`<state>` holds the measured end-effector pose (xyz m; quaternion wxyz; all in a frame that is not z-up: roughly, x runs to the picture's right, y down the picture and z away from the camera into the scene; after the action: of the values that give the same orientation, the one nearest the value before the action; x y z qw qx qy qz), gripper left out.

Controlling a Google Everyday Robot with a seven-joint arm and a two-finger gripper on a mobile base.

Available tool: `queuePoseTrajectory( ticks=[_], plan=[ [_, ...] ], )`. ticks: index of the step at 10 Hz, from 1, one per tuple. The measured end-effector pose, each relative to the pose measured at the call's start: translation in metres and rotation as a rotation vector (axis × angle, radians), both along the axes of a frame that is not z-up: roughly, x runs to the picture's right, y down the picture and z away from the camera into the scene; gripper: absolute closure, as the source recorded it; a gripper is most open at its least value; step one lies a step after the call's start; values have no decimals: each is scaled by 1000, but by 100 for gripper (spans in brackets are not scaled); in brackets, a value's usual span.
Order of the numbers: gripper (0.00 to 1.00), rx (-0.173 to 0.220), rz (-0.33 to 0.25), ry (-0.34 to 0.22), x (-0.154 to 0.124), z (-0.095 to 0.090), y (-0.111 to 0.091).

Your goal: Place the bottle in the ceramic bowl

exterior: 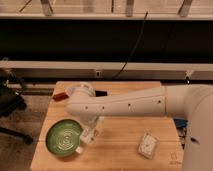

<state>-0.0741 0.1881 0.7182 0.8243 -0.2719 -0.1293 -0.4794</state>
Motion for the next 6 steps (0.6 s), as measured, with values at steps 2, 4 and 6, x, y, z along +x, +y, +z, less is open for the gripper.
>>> queuePoseTrajectory(
  ticks=[2, 4, 6],
  plan=[
    [99, -21, -11, -53, -23, -2, 2],
    [99, -53, -12, -105, -44, -3, 3],
    [99, -72, -25, -149, -67, -3, 3]
  ],
)
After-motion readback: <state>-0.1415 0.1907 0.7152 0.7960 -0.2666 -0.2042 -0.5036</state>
